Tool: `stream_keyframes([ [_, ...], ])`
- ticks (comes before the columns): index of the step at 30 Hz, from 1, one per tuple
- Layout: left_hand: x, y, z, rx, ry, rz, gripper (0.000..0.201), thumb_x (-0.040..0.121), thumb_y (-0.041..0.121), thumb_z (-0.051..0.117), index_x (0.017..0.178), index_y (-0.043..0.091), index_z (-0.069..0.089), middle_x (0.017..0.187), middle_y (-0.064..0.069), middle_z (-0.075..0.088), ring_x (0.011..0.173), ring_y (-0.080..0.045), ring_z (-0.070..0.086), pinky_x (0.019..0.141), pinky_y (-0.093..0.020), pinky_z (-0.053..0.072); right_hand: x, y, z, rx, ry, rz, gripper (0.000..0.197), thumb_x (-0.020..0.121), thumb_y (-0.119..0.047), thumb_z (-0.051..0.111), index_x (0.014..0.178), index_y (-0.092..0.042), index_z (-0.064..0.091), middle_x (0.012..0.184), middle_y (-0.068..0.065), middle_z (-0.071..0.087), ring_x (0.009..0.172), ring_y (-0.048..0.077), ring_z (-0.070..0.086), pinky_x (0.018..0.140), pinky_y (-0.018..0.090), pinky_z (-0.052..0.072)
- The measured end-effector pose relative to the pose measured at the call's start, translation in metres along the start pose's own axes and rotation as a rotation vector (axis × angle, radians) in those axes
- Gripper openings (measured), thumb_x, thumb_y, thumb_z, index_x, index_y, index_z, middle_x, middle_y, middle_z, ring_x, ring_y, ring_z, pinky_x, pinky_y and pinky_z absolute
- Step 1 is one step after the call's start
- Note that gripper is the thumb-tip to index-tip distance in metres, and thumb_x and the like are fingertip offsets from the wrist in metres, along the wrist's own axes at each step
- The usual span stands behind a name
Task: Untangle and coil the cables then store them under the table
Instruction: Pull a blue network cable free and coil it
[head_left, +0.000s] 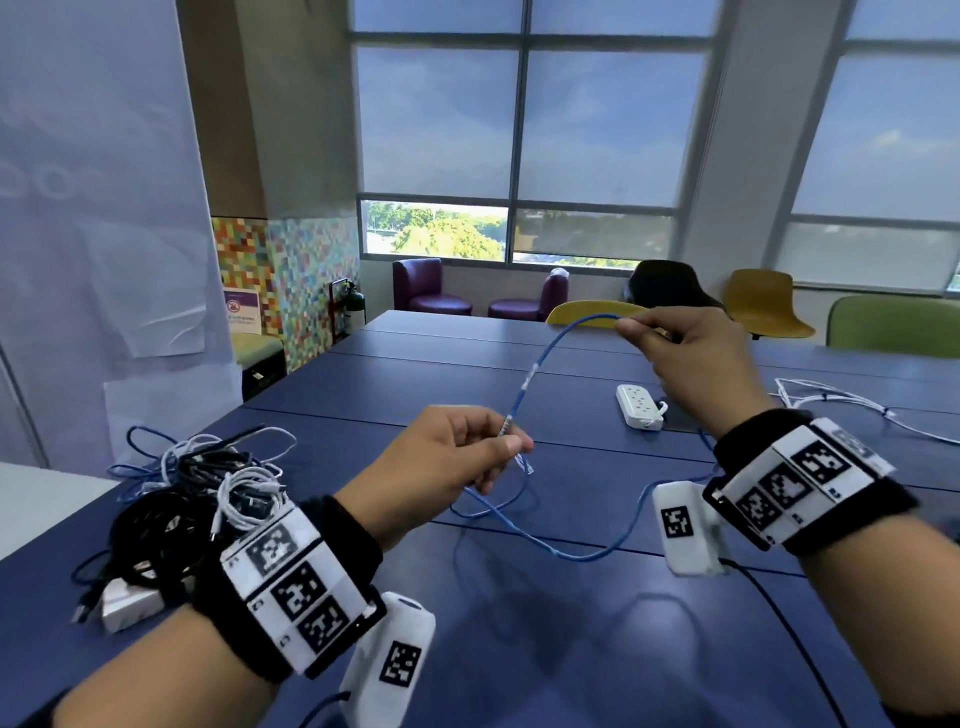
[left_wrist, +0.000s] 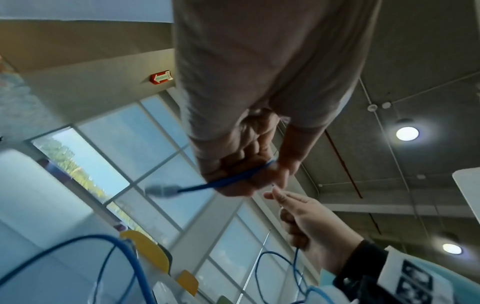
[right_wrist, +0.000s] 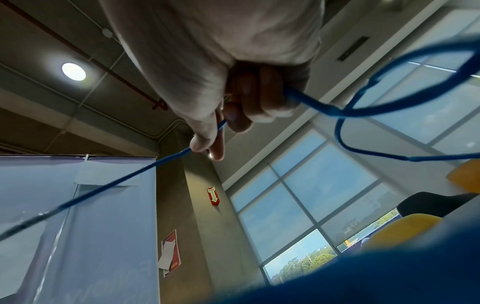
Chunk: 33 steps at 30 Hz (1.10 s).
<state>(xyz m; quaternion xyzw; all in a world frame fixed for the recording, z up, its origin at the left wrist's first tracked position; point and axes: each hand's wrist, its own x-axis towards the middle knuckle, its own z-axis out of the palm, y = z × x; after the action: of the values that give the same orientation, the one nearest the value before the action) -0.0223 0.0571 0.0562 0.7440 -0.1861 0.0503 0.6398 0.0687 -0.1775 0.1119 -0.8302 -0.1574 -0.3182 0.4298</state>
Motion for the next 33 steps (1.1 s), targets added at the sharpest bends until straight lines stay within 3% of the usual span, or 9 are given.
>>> stream_keyframes([
  [4,-0.006,0.008,0.012,-0.426,-0.089,0.056,0.016,0.094,0.008,0.054,0.1,0.002,0.068,0.06,0.001,0.039,0.05,-0.011,0.032,0.055,-0.024,0.034,-0.009,0.014,0.009,-0.151,-0.103,0.026,0.018,0.089,-0.042,0.067,0.086,-0.027,0.077,0.062,-0.016,0.061,0.065,0.005,0.054,0.068,0.028,0.044],
  [9,-0.002,0.023,0.012,-0.73,-0.115,0.225,0.048,0.087,-0.004,0.049,0.135,0.002,0.047,0.086,-0.008,0.056,0.06,-0.014,0.048,0.061,-0.025,0.042,-0.043,0.021,0.036,-0.227,-0.499,-0.109,0.029,0.091,-0.047,0.062,0.091,-0.02,0.074,0.065,-0.001,0.064,0.059,0.007,0.053,0.066,0.03,0.049],
  [13,0.008,0.019,0.01,-0.719,0.121,0.195,0.041,0.096,-0.005,0.045,0.138,-0.002,0.041,0.102,-0.015,0.07,0.078,-0.021,0.066,0.073,-0.026,0.055,-0.074,0.014,0.051,-0.212,-0.693,-0.228,0.025,0.095,-0.043,0.056,0.103,-0.025,0.07,0.087,-0.002,0.073,0.08,0.012,0.065,0.077,0.037,0.052],
  [16,0.012,0.007,0.01,-0.646,0.234,0.152,0.034,0.102,-0.001,0.034,0.135,-0.004,0.041,0.117,-0.023,0.067,0.109,-0.03,0.066,0.1,-0.04,0.05,-0.095,-0.005,0.053,-0.144,-0.775,-0.319,0.027,0.098,-0.039,0.053,0.087,-0.017,0.065,0.07,0.0,0.063,0.065,0.015,0.053,0.066,0.036,0.048],
  [19,0.009,-0.009,0.009,-0.26,0.245,0.079,0.031,0.103,0.006,0.038,0.125,0.019,0.054,0.124,-0.01,0.066,0.117,-0.017,0.062,0.107,-0.041,0.042,-0.102,-0.024,0.043,-0.084,-0.734,-0.361,0.037,0.097,-0.031,0.057,0.064,-0.019,0.046,0.054,-0.001,0.042,0.055,0.017,0.038,0.055,0.027,0.033],
  [24,-0.002,-0.022,0.009,-0.017,0.028,0.048,0.034,0.102,0.002,0.038,0.135,0.008,0.047,0.085,0.003,0.075,0.086,-0.008,0.07,0.084,-0.02,0.052,-0.093,-0.044,0.024,-0.081,-0.661,-0.376,0.011,0.088,-0.018,0.066,0.077,-0.016,0.068,0.059,-0.009,0.055,0.055,0.01,0.047,0.054,0.018,0.034],
  [27,-0.012,-0.014,0.007,0.086,-0.157,0.055,0.028,0.101,0.011,0.04,0.119,-0.004,0.056,0.065,-0.007,0.063,0.057,-0.014,0.061,0.068,-0.036,0.053,-0.084,-0.043,0.017,-0.066,-0.601,-0.354,0.015,0.082,-0.008,0.067,0.081,-0.023,0.071,0.055,-0.011,0.053,0.053,0.007,0.048,0.053,0.014,0.031],
  [29,-0.016,-0.007,0.007,0.119,-0.209,0.031,0.035,0.095,0.02,0.041,0.11,-0.005,0.059,0.055,0.002,0.05,0.05,-0.007,0.048,0.066,-0.044,0.049,-0.079,-0.04,0.015,-0.065,-0.586,-0.333,0.017,0.082,-0.009,0.068,0.082,-0.026,0.071,0.055,-0.007,0.052,0.052,0.009,0.045,0.052,0.017,0.032],
  [33,-0.019,0.001,0.007,0.064,-0.174,-0.049,0.033,0.093,0.028,0.049,0.101,0.004,0.069,0.05,0.01,0.036,0.047,-0.008,0.035,0.055,-0.027,0.042,-0.072,-0.032,0.016,-0.086,-0.526,-0.351,0.014,0.082,-0.013,0.071,0.08,-0.027,0.072,0.056,-0.01,0.055,0.056,0.008,0.05,0.053,0.014,0.033],
])
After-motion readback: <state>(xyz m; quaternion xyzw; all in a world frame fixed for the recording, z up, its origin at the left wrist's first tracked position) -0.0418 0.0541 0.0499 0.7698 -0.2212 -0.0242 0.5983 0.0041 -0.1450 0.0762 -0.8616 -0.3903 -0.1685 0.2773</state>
